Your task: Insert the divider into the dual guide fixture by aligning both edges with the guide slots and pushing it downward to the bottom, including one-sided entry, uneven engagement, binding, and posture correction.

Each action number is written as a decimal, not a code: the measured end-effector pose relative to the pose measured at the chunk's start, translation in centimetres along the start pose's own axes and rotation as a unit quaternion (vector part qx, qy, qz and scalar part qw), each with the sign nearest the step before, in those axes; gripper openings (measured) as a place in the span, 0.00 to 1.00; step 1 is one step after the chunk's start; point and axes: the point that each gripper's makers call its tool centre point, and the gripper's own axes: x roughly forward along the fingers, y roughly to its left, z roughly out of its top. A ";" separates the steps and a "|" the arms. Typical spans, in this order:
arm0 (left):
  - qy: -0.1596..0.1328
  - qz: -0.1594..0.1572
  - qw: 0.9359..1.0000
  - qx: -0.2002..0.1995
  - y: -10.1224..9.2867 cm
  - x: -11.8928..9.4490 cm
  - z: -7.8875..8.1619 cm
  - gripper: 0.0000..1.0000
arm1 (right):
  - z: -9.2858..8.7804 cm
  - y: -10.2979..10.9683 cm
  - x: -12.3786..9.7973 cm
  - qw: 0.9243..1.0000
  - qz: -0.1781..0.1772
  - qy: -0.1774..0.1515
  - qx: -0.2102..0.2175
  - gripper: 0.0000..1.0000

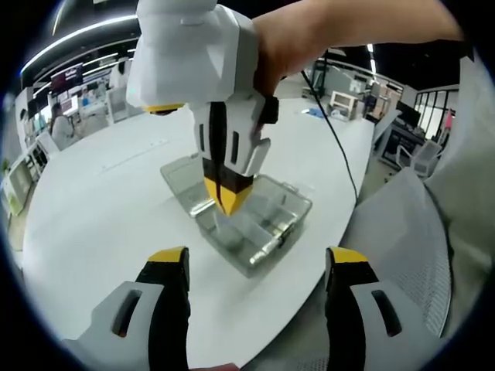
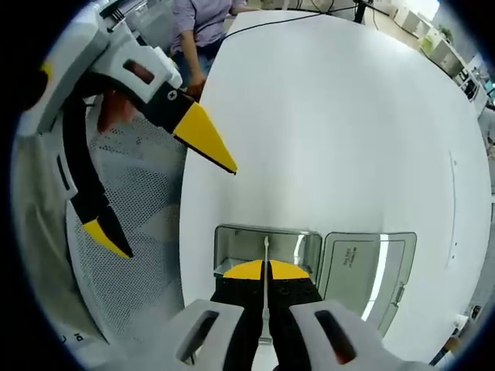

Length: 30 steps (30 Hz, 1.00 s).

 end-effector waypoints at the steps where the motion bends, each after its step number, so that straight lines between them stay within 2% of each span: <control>1: 0.000 0.000 1.000 -0.001 0.0 0.0 0.0 0.70 | -0.1 0.0 0.0 1.000 -0.001 0.001 -0.001 0.00; 10: 0.001 0.000 1.000 -0.001 0.0 0.1 0.0 0.70 | 0.3 -0.2 0.1 1.000 -0.005 -0.011 0.007 0.00; 12: 0.001 0.000 1.000 -0.001 0.0 0.1 0.1 0.70 | 0.4 0.0 0.1 1.000 0.000 -0.019 0.020 0.00; 22: 0.004 -0.003 1.000 0.001 -0.2 0.2 0.0 0.70 | 0.3 0.1 0.4 0.999 -0.010 -0.039 0.005 0.00; 30: 0.004 -0.004 1.000 0.003 -0.2 0.4 0.0 0.70 | 0.3 0.1 0.4 0.998 -0.017 -0.059 0.016 0.00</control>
